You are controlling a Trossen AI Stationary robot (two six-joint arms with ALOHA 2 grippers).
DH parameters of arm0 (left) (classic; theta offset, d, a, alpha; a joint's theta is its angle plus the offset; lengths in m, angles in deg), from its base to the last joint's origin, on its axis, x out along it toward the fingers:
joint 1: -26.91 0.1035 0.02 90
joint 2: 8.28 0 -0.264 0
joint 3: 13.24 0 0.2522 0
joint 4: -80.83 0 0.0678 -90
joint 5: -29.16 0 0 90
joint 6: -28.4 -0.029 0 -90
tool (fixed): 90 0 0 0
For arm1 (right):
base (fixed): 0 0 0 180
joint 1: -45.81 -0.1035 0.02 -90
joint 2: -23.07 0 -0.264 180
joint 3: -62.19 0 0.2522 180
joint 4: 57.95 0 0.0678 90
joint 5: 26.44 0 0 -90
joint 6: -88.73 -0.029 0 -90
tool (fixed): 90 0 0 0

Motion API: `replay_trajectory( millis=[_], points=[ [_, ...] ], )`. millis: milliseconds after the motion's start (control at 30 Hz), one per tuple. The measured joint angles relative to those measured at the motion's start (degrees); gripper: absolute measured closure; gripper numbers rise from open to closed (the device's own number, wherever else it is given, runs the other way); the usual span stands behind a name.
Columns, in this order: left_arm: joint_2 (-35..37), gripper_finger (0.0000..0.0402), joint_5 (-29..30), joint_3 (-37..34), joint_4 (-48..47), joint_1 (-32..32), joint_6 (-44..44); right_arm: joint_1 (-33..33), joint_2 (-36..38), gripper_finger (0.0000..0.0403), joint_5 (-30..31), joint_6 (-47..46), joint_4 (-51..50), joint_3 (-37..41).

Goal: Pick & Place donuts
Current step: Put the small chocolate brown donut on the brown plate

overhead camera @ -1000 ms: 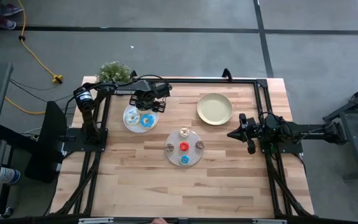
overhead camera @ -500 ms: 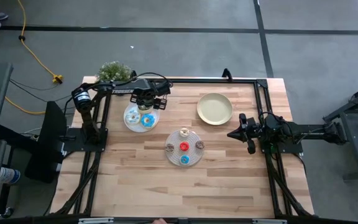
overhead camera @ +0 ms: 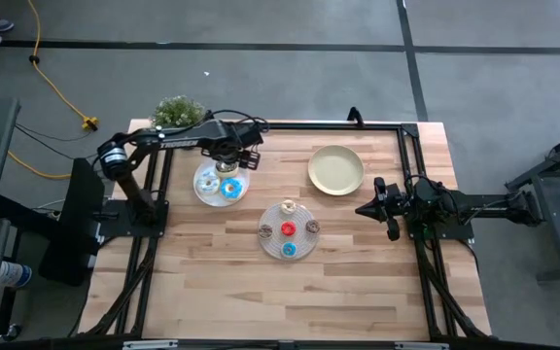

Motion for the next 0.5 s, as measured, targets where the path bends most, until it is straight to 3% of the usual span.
replay_trajectory(
  millis=[300, 500],
  points=[
    [7.75, 0.0167, -0.2, 0.0, 0.54, -3.16, -9.98, 0.0, 0.01, 0.0402, 0.0, 0.0, 0.02, 0.0],
    [15.17, 0.0167, -0.05, -3.7, 7.15, -5.61, -16.83, 0.0, 0.0, 0.0402, -0.01, 0.01, 0.02, 0.0]
  ],
)
